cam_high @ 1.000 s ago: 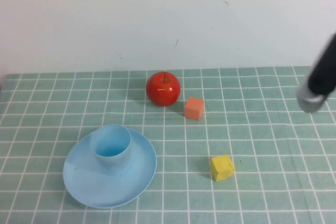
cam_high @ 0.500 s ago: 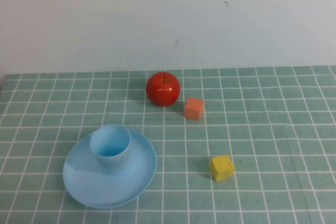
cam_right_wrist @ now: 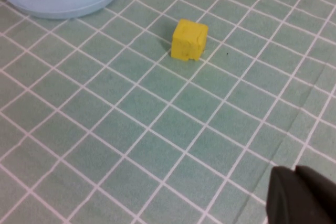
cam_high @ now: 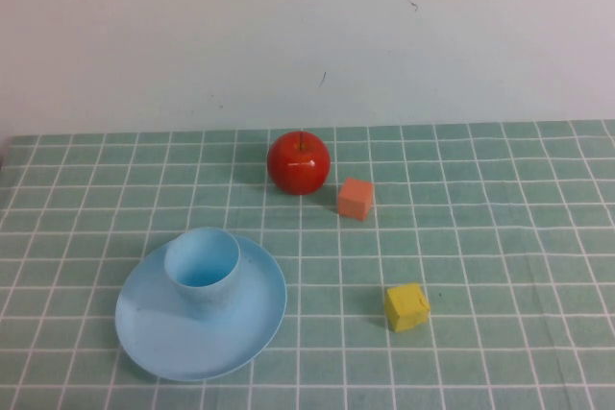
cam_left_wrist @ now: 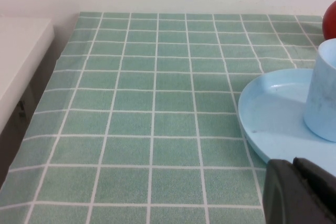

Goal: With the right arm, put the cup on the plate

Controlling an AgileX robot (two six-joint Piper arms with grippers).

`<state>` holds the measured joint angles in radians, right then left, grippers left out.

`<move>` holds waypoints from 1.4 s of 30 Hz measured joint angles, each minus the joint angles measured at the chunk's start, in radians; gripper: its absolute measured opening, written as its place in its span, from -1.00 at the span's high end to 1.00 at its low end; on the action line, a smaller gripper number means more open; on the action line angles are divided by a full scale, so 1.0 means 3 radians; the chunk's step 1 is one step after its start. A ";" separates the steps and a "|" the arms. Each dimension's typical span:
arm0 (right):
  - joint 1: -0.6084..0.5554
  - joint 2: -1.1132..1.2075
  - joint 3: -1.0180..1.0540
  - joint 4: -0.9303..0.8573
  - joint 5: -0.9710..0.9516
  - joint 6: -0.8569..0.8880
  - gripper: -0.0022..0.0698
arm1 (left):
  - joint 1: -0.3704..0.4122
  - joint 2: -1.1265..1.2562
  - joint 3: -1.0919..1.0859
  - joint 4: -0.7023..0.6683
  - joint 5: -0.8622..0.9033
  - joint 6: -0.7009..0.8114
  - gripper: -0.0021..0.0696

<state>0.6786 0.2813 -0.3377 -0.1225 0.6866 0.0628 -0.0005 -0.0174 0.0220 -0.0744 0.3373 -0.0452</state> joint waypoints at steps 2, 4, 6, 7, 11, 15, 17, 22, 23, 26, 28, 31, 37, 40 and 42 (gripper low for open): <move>0.0000 -0.0002 0.0066 0.0007 -0.0067 0.0008 0.93 | 0.0000 0.0000 0.0000 0.0000 0.0000 0.0000 0.95; 0.0000 -0.0002 0.0091 0.0007 -0.0118 0.0008 0.93 | 0.0000 0.0000 0.0000 0.0000 0.0000 0.0000 0.95; 0.0000 -0.0002 0.0093 0.0011 -0.0134 0.0008 0.93 | 0.0000 0.0000 0.0000 0.0000 0.0000 0.0000 0.95; 0.0000 -0.0002 0.0093 0.0011 -0.0143 0.0008 0.93 | 0.0000 0.0000 0.0000 0.0000 0.0000 0.0000 0.95; 0.0000 -0.0002 0.0093 0.0011 -0.0164 0.0016 0.93 | 0.0000 0.0000 0.0000 0.0000 0.0000 0.0000 0.95; 0.0000 -0.0002 0.0194 -0.0022 -0.0254 0.0022 0.93 | 0.0000 0.0000 0.0000 0.0000 0.0000 0.0000 0.95; 0.0000 -0.0007 0.0314 -0.0081 -0.0329 0.0022 0.93 | 0.0000 0.0000 0.0000 0.0000 0.0000 0.0000 0.95; -0.0104 -0.0023 0.0699 -0.0151 -0.0826 0.0046 0.93 | 0.0000 0.0000 0.0000 0.0000 0.0000 0.0000 0.95; -0.0132 -0.0038 0.0746 -0.0151 -0.0891 0.0046 0.93 | 0.0000 0.0000 0.0000 0.0000 0.0000 0.0000 0.95; -0.0276 -0.0139 0.0919 -0.0159 -0.1000 0.0046 0.93 | 0.0000 0.0000 0.0000 0.0000 0.0000 0.0000 0.95; -0.0413 -0.0252 0.1056 -0.0159 -0.1018 0.0061 0.93 | 0.0000 0.0000 0.0000 0.0000 0.0000 0.0000 0.95; -0.0638 -0.0480 0.1194 -0.0164 -0.1041 0.0083 0.93 | 0.0000 0.0000 0.0000 0.0000 0.0000 0.0000 0.95; -0.1107 -0.0935 0.1209 -0.0164 -0.1049 0.0096 0.94 | 0.0000 0.0000 0.0000 0.0000 0.0000 0.0000 0.95; -0.1335 -0.0971 0.1209 -0.0164 -0.1043 0.0096 0.94 | 0.0000 0.0000 0.0000 0.0000 0.0000 0.0000 0.95; -0.1492 -0.0971 0.1209 -0.0164 -0.1043 0.0096 0.95 | 0.0000 0.0000 0.0000 0.0000 0.0000 0.0000 0.95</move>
<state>0.2311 -0.0100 0.0250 -0.1717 0.3738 0.0917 -0.0005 -0.0174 0.0220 -0.0744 0.3373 -0.0452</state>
